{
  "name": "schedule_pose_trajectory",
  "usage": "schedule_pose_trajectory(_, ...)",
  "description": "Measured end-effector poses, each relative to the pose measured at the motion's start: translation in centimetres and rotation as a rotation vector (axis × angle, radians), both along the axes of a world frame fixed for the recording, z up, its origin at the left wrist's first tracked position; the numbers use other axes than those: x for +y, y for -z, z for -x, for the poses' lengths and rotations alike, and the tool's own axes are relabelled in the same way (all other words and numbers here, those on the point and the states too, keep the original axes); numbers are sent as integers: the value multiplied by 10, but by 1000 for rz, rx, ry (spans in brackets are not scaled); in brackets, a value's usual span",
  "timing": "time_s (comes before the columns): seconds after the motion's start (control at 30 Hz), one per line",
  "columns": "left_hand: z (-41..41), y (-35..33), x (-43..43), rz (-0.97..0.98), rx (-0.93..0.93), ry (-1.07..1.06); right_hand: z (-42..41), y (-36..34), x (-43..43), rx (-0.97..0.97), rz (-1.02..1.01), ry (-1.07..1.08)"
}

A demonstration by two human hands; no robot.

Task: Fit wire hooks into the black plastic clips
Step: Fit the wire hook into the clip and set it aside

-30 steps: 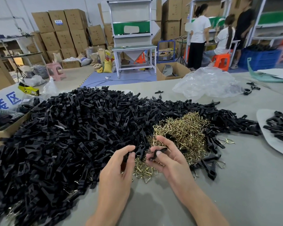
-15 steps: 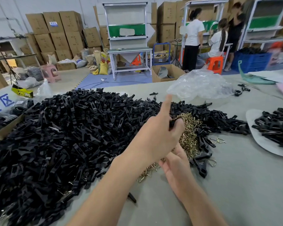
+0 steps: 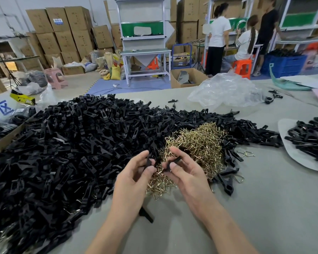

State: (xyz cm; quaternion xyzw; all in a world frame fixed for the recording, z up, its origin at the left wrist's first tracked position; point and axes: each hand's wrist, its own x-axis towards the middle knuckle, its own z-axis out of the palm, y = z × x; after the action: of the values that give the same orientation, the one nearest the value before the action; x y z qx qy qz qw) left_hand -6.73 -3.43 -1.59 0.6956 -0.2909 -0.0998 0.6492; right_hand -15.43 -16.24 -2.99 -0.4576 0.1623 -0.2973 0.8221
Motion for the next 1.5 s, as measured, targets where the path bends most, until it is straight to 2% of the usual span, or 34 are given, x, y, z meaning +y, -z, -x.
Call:
schedule_pose_trajectory(0.13, 1, 0, -1, 15, 48, 3, 0, 0, 2, 9, -4, -33)
schedule_pose_trajectory(0.4, 7, 5, -1, -27, -2, 29, 0, 1, 4, 33, 64, -74)
schedule_pose_trajectory(0.73, 4, 8, -1, 56, 106, 27, 0, 1, 4, 17, 105, -121)
schedule_pose_trajectory(1.1, 7, 7, 0, 34, 70, -13, 1, -1, 6, 21, 97, -133)
schedule_pose_trajectory(1.5, 9, 3, 3, 30, -66, -141, 1, -1, 5, 25, 128, -107)
